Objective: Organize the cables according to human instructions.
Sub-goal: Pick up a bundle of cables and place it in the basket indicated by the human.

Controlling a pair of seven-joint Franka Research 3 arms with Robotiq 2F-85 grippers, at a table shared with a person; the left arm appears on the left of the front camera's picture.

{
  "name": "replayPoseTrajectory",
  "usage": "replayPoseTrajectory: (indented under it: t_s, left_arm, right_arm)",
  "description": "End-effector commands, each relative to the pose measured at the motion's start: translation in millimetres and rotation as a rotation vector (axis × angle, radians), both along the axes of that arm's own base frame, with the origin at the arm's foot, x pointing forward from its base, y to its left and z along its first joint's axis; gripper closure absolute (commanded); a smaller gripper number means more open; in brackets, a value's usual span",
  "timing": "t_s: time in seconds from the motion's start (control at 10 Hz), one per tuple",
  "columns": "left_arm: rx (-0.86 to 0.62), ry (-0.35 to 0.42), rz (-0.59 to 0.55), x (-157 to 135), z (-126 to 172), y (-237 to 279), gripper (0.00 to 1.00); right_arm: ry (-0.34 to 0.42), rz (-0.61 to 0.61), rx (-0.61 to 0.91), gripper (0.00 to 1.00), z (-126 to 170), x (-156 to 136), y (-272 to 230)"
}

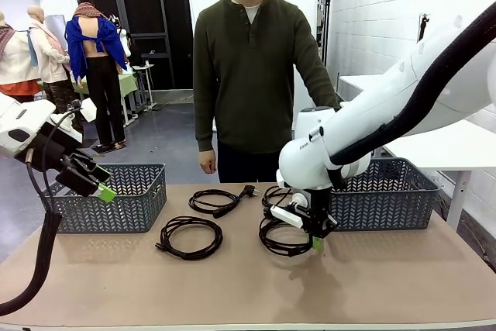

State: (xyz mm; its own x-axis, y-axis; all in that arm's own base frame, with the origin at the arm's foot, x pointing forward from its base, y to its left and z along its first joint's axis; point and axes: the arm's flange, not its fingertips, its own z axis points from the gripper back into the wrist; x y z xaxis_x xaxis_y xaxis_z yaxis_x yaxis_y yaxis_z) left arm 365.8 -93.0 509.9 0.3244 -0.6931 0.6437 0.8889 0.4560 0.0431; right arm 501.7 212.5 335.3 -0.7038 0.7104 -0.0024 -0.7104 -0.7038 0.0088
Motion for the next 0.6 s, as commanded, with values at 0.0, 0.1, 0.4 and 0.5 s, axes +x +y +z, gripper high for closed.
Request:
replayPoseTrajectory:
  t_s: [0.0,0.1,0.4,0.5]
  left_arm:
    - [-0.013,-0.001,-0.019,3,-1,2,0.0]
    - [-0.013,-0.001,-0.019,3,-1,2,0.0]
    - [-0.013,-0.001,-0.019,3,-1,2,0.0]
    - [-0.013,-0.001,-0.019,3,-1,2,0.0]
  right_arm:
    - [0.012,-0.047,0.036,1.0,25,-9,-2]
    - [0.03,-0.094,0.036,1.0,40,-10,1]
    - [0.054,-0.208,0.055,1.0,95,-9,7]
    - [0.04,-0.236,0.055,1.0,111,-9,7]
